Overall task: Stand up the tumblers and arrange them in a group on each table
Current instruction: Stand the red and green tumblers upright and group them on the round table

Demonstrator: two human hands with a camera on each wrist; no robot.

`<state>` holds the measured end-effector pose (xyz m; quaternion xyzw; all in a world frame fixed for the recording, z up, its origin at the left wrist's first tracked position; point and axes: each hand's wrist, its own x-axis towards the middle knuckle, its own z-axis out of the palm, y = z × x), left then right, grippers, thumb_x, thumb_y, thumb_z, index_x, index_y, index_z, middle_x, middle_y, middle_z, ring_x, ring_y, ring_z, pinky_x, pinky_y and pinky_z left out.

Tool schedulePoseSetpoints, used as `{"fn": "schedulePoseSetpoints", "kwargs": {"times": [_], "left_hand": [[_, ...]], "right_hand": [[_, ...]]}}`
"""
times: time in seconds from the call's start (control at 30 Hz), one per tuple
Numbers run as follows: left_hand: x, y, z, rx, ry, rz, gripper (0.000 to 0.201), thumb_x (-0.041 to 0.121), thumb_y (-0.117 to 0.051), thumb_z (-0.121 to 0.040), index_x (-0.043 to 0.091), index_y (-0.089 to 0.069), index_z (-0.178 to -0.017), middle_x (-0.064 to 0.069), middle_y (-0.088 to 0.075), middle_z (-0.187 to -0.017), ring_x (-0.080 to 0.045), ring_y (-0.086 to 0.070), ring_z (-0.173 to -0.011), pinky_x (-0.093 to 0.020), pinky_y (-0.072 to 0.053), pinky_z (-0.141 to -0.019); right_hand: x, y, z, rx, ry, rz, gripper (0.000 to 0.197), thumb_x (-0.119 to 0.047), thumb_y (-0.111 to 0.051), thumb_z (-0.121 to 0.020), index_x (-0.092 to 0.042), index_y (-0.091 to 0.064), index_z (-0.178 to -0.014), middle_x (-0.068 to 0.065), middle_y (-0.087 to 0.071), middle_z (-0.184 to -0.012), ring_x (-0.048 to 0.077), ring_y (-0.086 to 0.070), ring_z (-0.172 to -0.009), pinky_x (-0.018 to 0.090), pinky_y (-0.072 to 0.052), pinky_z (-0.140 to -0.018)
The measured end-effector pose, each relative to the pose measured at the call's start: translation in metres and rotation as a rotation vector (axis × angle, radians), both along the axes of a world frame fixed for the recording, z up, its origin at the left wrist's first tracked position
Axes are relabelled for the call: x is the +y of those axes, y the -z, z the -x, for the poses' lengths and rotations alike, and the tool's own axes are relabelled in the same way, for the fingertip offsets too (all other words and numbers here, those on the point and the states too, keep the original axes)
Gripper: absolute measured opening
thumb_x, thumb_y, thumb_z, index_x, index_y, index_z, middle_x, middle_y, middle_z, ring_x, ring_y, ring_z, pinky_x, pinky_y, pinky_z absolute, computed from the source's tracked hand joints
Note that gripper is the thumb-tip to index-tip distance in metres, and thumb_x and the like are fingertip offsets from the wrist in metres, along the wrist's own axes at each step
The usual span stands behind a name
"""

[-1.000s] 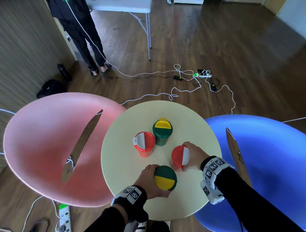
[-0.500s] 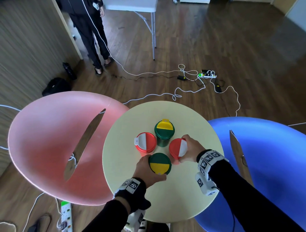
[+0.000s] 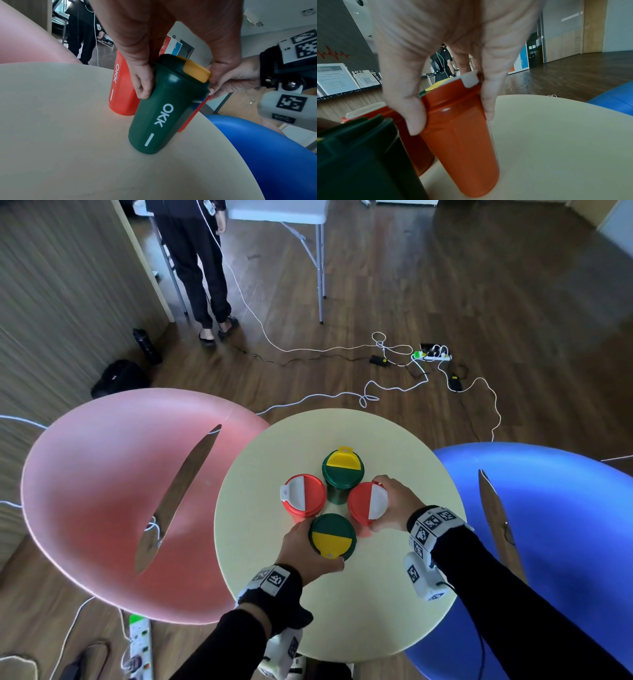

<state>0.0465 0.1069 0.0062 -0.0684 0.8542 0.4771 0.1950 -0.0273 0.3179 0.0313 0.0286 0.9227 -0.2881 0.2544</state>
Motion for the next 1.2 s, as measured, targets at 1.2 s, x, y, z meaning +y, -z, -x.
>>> {"fn": "schedulePoseSetpoints", "kwargs": {"times": [1.2], "left_hand": [[0.007, 0.018, -0.003, 0.014, -0.093, 0.023, 0.084, 0.051, -0.083, -0.046, 0.02, -0.05, -0.116, 0.002, -0.059, -0.112, -0.015, -0.057, -0.1, -0.026, -0.049, -0.082]], "right_hand": [[0.0, 0.014, -0.011, 0.025, 0.062, 0.116, 0.092, -0.021, -0.086, -0.052, -0.015, -0.038, -0.13, 0.004, -0.05, -0.124, 0.025, -0.047, -0.115, 0.034, -0.041, -0.093]]}}
